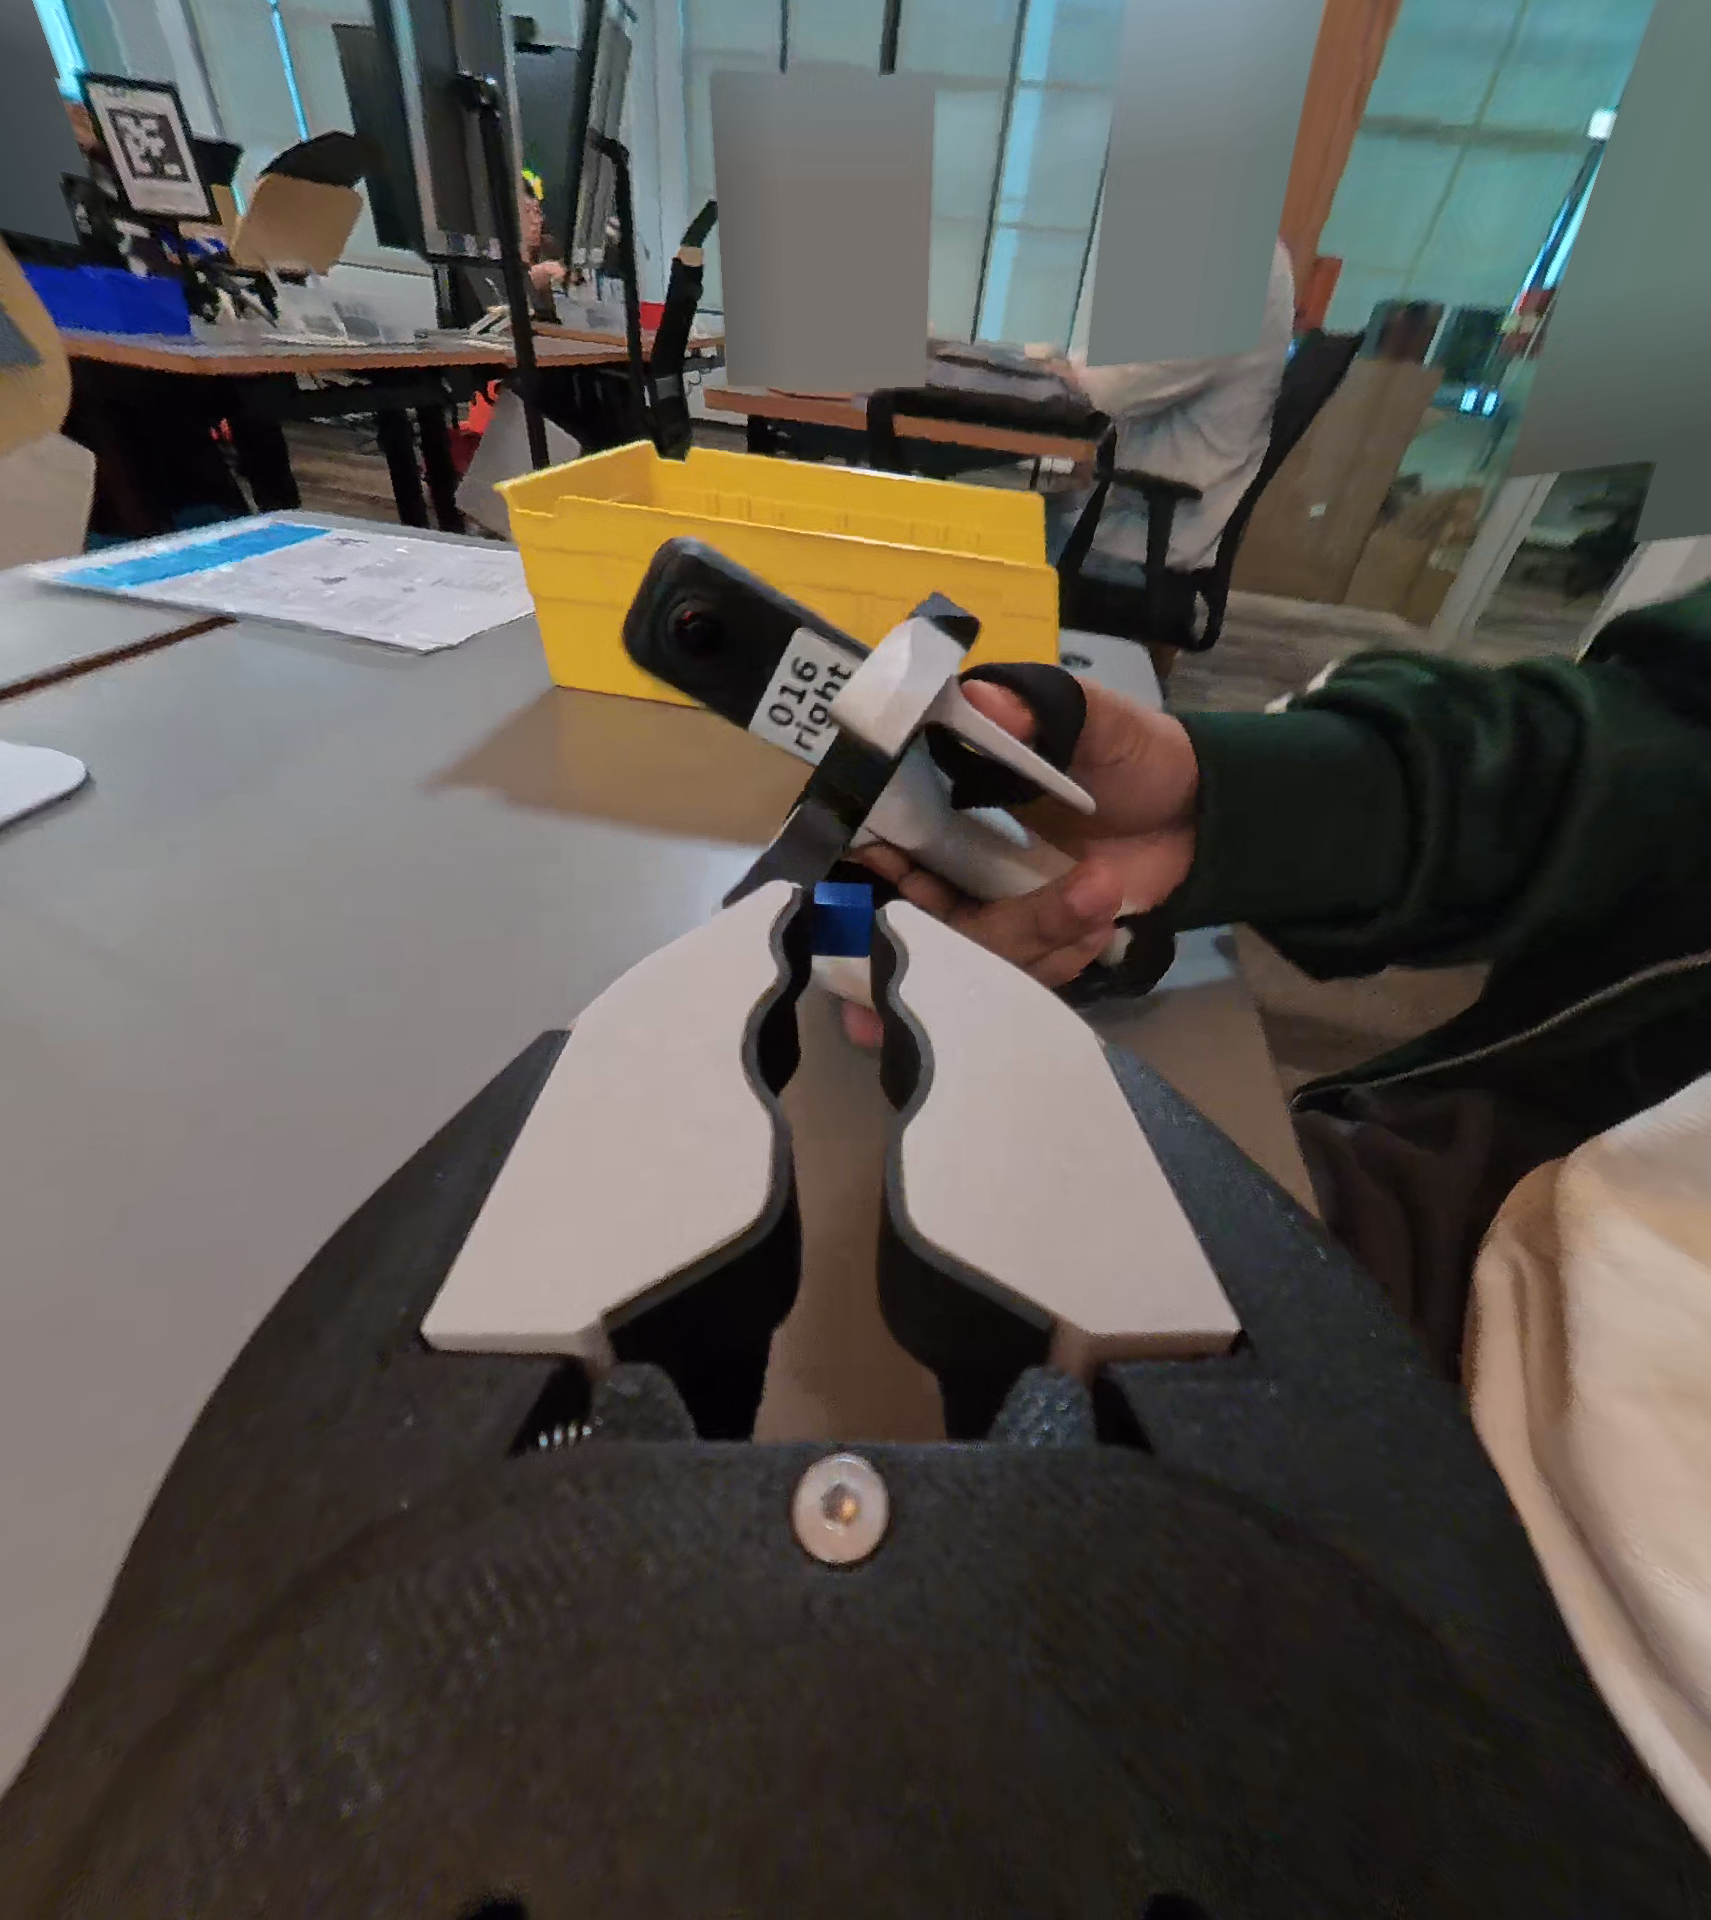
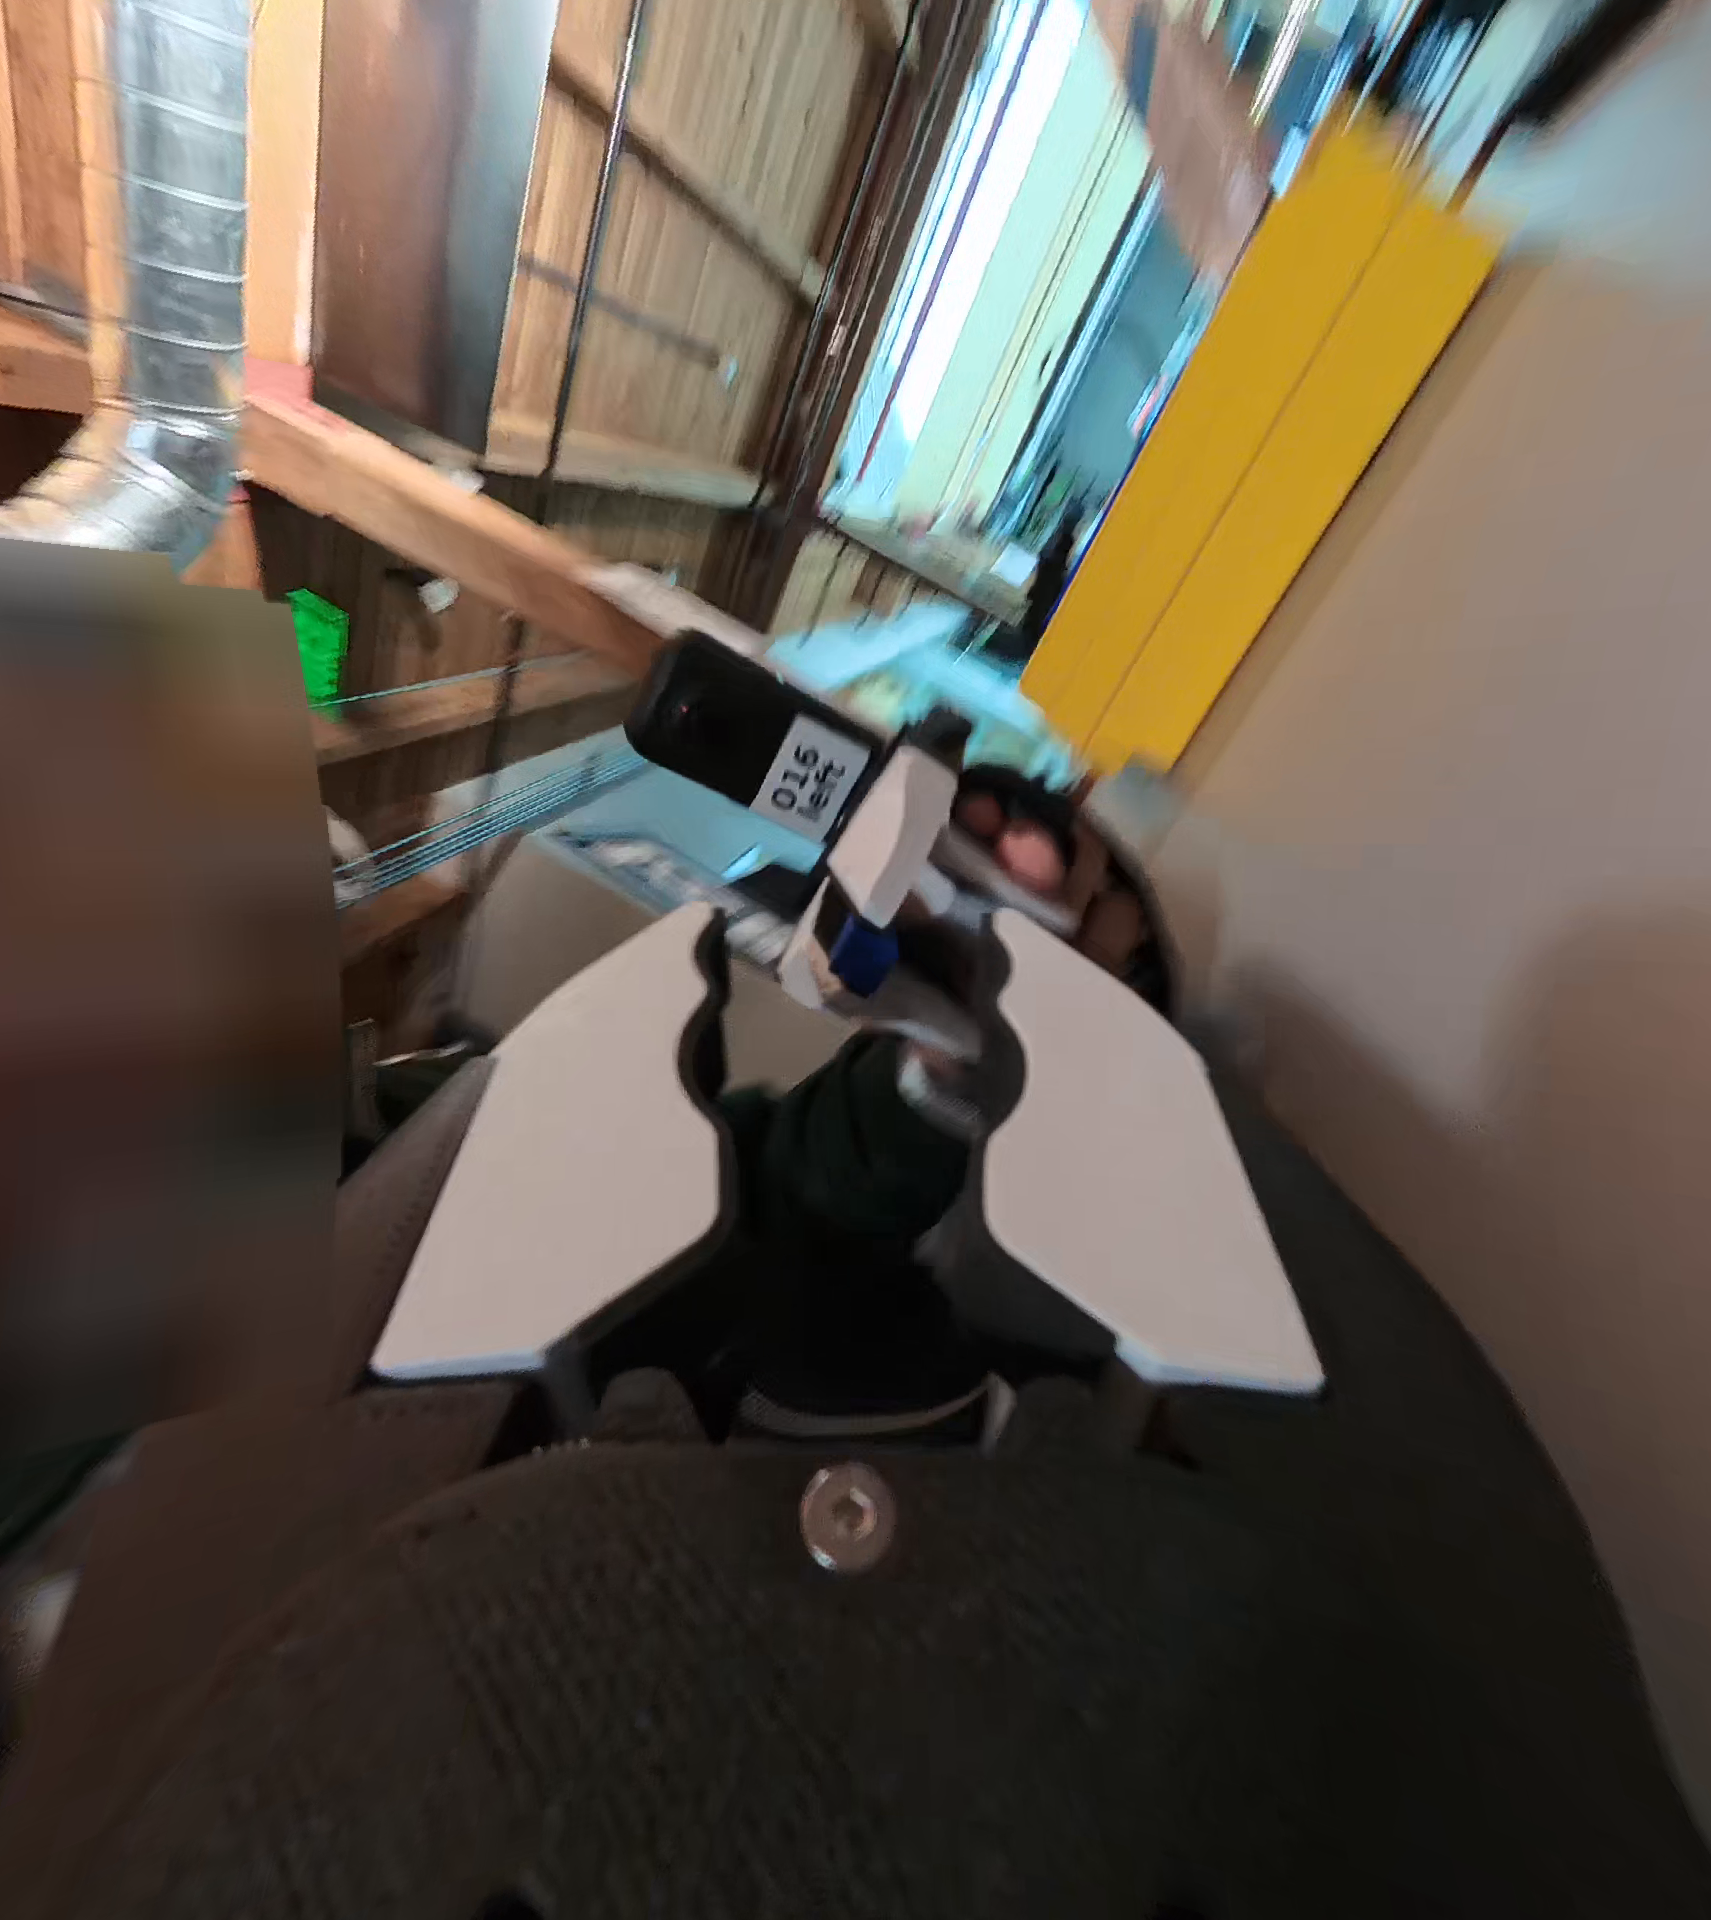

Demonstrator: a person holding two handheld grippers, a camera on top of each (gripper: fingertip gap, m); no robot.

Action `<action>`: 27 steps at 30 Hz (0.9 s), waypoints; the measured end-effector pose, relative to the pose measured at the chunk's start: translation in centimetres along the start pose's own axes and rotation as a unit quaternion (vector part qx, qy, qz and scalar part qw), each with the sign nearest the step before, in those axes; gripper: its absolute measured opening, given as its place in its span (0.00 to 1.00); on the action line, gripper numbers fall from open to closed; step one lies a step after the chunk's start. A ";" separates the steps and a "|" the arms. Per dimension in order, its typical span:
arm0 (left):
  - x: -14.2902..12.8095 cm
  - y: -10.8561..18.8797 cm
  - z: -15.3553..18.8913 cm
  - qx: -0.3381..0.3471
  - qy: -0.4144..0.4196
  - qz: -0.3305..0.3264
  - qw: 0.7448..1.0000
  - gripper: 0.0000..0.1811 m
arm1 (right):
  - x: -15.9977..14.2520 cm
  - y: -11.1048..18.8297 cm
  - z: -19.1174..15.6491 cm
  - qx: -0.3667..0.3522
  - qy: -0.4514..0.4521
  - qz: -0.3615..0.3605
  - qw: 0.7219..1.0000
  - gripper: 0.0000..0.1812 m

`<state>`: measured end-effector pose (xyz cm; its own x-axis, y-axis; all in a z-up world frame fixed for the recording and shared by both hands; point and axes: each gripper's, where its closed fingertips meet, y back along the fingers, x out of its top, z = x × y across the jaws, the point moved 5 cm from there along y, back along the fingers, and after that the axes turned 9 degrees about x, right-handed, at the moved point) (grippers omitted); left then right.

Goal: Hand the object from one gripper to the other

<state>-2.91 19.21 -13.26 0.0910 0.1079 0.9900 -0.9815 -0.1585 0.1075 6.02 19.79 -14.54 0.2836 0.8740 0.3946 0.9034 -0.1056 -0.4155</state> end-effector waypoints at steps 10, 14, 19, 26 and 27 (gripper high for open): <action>0.2 0.9 -2.2 -0.097 0.295 0.087 0.947 0.06 | 0.8 -0.1 -2.2 -0.166 0.396 -0.066 0.901 0.13; 0.0 0.7 -2.1 -0.127 0.328 0.074 0.933 0.06 | 0.8 -0.4 -2.9 -0.138 0.409 -0.059 0.900 0.16; -0.5 0.3 -1.8 -0.202 0.421 0.051 0.883 0.06 | -0.4 -0.9 -4.0 -0.155 0.563 -0.136 0.800 0.18; -1.4 -0.3 -0.9 -0.251 0.463 -0.014 0.850 0.06 | -2.0 -1.5 -2.9 -0.184 0.632 -0.218 0.720 0.15; -1.5 -0.3 -0.8 -0.257 0.466 -0.017 0.847 0.06 | -2.2 -1.5 -2.8 -0.184 0.633 -0.228 0.717 0.14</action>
<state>-2.87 19.85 -14.83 0.1833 0.8689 0.4597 -0.9466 0.2822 -0.1558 4.95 16.72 -12.47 -0.2140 -0.2474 0.9450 0.9525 -0.2676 0.1456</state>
